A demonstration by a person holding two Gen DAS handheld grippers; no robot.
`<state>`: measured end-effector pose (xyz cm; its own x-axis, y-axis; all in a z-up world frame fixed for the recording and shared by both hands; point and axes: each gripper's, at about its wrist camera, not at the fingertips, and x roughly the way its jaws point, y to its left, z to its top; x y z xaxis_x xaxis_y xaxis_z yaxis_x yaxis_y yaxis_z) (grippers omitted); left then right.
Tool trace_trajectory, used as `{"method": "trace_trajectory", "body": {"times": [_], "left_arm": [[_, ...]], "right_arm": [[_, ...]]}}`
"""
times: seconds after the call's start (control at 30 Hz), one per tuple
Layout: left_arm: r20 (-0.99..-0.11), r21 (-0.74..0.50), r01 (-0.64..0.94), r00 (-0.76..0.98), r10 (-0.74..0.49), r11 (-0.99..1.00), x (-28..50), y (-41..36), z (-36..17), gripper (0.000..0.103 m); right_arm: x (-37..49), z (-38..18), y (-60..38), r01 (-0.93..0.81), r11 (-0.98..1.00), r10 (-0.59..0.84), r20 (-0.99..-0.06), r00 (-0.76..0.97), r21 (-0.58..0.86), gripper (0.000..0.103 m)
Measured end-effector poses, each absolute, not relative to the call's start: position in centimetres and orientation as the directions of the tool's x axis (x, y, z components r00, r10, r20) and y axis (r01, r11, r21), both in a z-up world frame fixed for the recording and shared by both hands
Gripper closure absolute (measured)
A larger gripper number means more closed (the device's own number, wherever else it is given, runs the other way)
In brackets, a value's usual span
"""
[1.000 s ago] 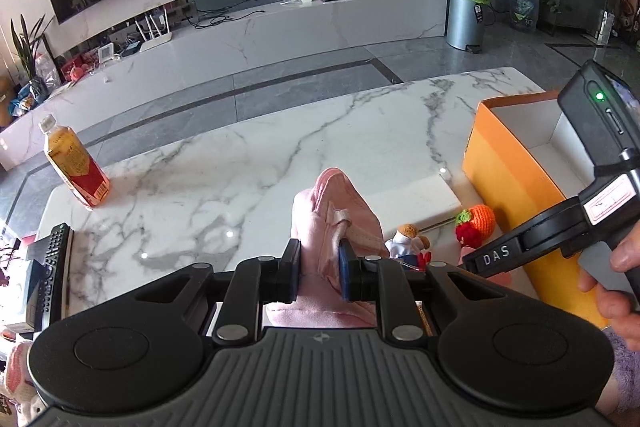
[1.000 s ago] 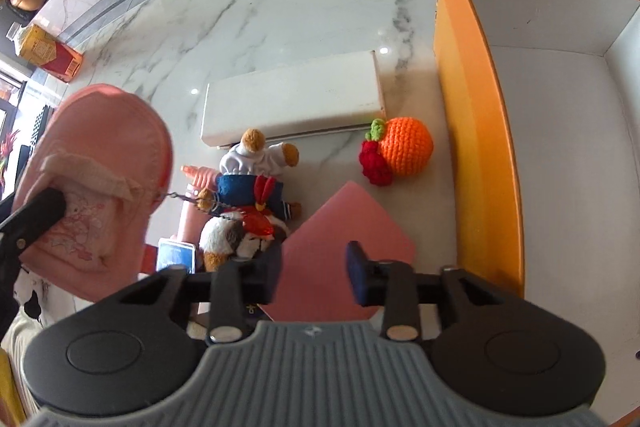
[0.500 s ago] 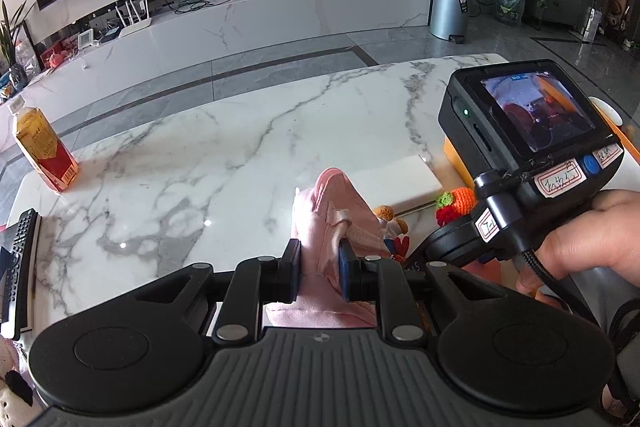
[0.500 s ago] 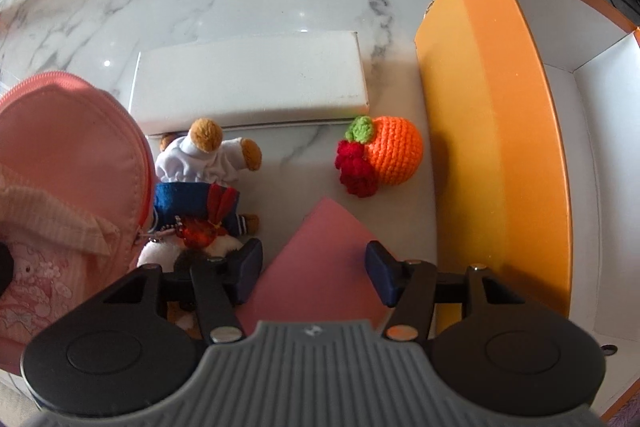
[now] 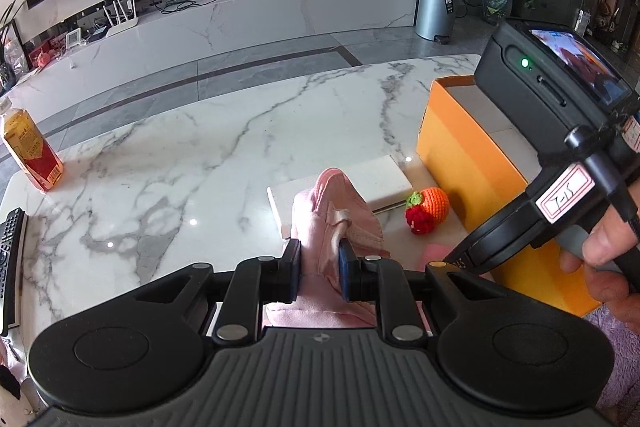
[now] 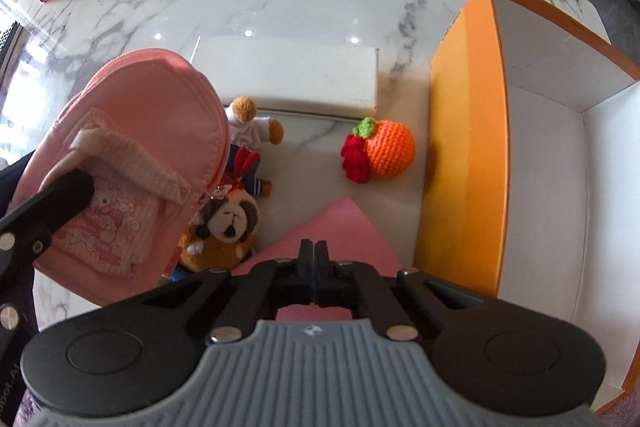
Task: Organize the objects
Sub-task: 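Grasp the pink elongated item with the right gripper while the left holds the cap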
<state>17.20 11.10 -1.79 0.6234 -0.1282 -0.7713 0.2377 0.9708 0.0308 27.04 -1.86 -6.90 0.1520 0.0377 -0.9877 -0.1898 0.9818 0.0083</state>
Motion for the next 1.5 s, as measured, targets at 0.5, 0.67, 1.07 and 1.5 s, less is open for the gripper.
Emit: {"method": "trace_trajectory", "body": {"times": [0.5,0.67,1.07,1.5], "left_arm": [[-0.768,-0.031,0.163,0.628,-0.128,0.986,15.8,13.1,-2.6,0.081],[-0.764,-0.033,0.164,0.631,-0.131,0.986,15.8,13.0,-2.7,0.081],[-0.762,-0.020,0.158,0.637,-0.117,0.987,15.1,12.0,-1.9,0.081],[-0.678,-0.116,0.224,0.694,-0.242,0.968,12.7,6.3,4.1,0.081]], "right_arm": [[22.7,-10.1,2.3,-0.517,0.846,-0.022,-0.976,0.215,-0.133,0.024],[22.1,-11.4,2.8,-0.522,0.821,-0.103,-0.960,0.260,-0.229,0.023],[20.2,-3.8,-0.9,-0.501,0.843,0.026,-0.915,0.402,-0.196,0.083],[16.0,5.1,-10.5,-0.360,0.930,0.298,-0.719,0.628,0.071,0.087]]}}
